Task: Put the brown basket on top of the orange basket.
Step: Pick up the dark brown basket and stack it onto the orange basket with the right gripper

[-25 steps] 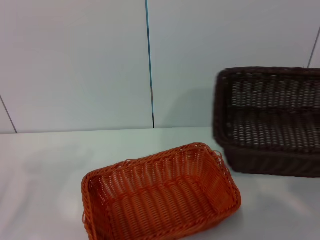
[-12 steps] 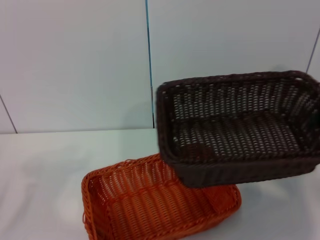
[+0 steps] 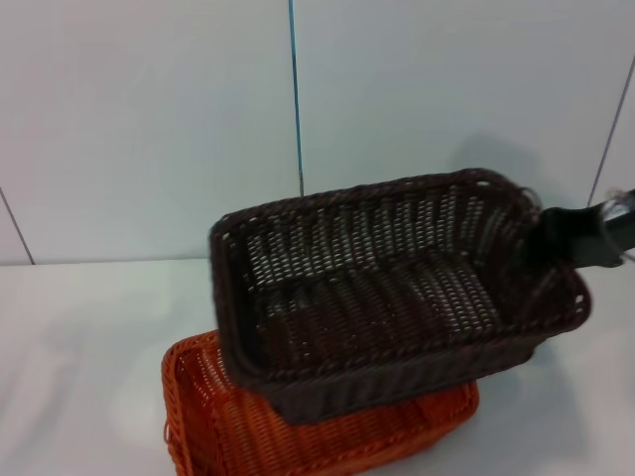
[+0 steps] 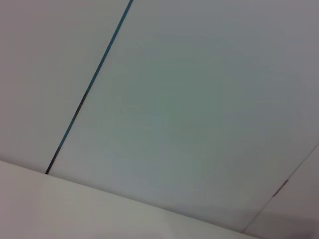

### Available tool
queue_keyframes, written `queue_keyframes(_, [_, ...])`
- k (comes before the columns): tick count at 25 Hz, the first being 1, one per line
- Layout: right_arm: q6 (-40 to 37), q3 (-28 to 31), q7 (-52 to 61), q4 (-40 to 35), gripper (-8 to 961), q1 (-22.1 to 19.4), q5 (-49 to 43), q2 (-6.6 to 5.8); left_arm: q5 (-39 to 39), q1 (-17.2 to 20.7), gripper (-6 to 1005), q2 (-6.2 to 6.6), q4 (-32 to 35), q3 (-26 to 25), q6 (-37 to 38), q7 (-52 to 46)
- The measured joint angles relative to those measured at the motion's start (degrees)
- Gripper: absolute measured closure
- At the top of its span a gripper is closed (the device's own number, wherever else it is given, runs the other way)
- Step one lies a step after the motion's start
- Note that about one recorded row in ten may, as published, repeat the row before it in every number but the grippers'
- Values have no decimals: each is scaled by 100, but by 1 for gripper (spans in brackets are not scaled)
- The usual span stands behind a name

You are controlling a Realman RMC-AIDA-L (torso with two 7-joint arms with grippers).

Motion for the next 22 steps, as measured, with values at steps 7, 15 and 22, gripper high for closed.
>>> queue_keyframes(7, [453, -392, -8, -409, 805, 95, 261, 99, 1, 23, 142, 0, 0, 0, 17, 68])
queue_keyframes(15, [843, -651, 5, -745, 805, 158, 288, 195, 8, 58, 143, -21, 0, 0, -8, 137])
queue_keyframes(22, [1151, -764, -46, -1065, 805, 192, 297, 296, 9, 79, 145, -35, 0, 0, -25, 155])
